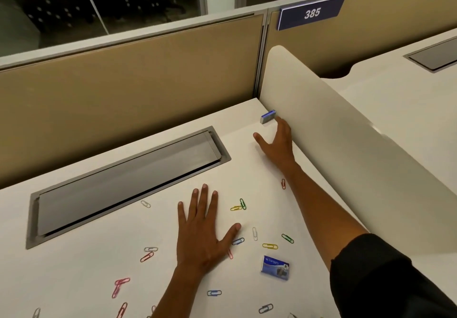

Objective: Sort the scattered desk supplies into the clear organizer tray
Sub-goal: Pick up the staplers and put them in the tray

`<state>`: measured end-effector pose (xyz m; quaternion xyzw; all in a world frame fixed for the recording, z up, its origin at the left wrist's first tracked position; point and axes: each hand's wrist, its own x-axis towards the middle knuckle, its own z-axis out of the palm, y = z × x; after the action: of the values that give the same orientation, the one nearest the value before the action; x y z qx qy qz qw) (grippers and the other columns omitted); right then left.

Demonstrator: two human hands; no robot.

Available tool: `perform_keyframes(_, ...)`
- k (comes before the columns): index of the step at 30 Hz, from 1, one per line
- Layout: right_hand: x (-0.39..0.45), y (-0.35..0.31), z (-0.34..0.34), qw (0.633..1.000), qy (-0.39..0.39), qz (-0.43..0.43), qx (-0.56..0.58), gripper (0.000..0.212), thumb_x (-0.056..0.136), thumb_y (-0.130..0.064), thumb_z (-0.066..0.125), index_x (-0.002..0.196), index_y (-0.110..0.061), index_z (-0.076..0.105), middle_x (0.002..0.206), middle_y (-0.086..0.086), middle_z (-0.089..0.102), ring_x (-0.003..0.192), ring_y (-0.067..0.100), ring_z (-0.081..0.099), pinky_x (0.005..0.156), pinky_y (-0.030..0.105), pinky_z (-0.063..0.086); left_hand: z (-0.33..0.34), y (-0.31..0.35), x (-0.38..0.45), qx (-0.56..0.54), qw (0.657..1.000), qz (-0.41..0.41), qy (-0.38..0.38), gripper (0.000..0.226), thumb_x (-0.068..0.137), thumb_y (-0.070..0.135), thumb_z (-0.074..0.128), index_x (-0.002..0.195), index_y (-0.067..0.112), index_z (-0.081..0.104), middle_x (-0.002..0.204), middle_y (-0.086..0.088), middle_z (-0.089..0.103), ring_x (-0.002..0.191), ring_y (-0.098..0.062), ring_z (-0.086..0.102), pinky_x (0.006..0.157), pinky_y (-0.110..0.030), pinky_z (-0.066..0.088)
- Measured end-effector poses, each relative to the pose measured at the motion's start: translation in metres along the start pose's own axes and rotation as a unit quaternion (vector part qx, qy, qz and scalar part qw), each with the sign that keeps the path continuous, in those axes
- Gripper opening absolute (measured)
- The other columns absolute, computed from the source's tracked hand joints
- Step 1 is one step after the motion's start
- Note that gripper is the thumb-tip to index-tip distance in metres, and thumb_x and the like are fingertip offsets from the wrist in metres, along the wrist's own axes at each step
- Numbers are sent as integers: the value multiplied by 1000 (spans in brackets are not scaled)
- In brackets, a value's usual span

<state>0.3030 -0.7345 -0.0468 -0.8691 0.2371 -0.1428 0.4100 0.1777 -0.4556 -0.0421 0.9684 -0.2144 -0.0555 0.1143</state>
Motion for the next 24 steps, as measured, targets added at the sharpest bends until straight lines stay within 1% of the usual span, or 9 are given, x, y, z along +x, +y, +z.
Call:
perform_keyframes(4,18,-3,4,999,24,-14,31,82,81,-43,70,146,-16,26,147,5,33,136,19,32,111,29,26,0,-1,0,1,1000,-1,1,90,82,80,18,151,27,-3,158,6,-18,144,-15,-20,117,-51,-3)
perform_keyframes(6,26,-4,7,999,37,-23,30,80,81,-40,71,145,-16,28,144,6,36,132,19,36,108,27,27,0,0,0,-2,1000,-1,2,89,82,80,19,151,27,-3,157,6,-18,144,-15,-20,117,-50,-4)
perform_keyframes(9,34,-3,17,996,73,-49,-29,77,82,-41,68,144,-14,31,136,10,42,124,23,43,105,31,34,0,0,1,-10,1000,-4,1,90,82,81,20,151,28,-3,158,7,-18,144,-15,-20,117,-50,-4)
perform_keyframes(11,37,-2,25,991,99,-50,-78,73,83,-42,66,143,-15,33,131,11,44,117,25,47,101,34,39,1,0,1,-12,1000,-5,3,90,82,81,20,151,28,-3,158,7,-18,144,-15,-20,116,-50,-5)
perform_keyframes(13,38,-2,30,986,116,-53,-107,68,83,-41,65,141,-16,39,128,13,44,112,28,49,97,36,41,2,-1,2,-18,1000,-5,7,90,82,81,22,151,28,-1,158,7,-16,145,-15,-18,116,-50,-4)
perform_keyframes(15,38,-3,32,984,123,-52,-119,59,84,-38,63,136,-16,45,129,13,44,111,29,49,96,38,41,3,-1,2,-24,1000,-5,6,89,82,80,24,151,28,0,158,7,-14,145,-15,-16,116,-50,-4)
perform_keyframes(19,36,0,32,982,156,-72,-81,34,86,-24,63,117,-12,57,121,11,50,102,28,55,90,35,45,4,-2,2,-18,1000,-5,5,89,82,80,22,151,29,-2,158,7,-17,144,-15,-18,116,-50,-4)
perform_keyframes(21,35,1,31,984,161,-51,-48,28,88,-16,62,115,-9,58,120,11,52,104,26,56,91,32,46,3,-2,2,-18,1000,-5,7,89,82,80,22,151,28,-2,158,7,-16,145,-15,-17,116,-50,-3)
perform_keyframes(24,32,0,28,985,171,-32,10,20,90,-5,57,109,-5,61,113,13,58,103,24,58,88,20,42,4,-2,2,-19,1000,-4,7,89,83,80,22,151,27,0,158,6,-14,145,-15,-16,116,-50,-2)
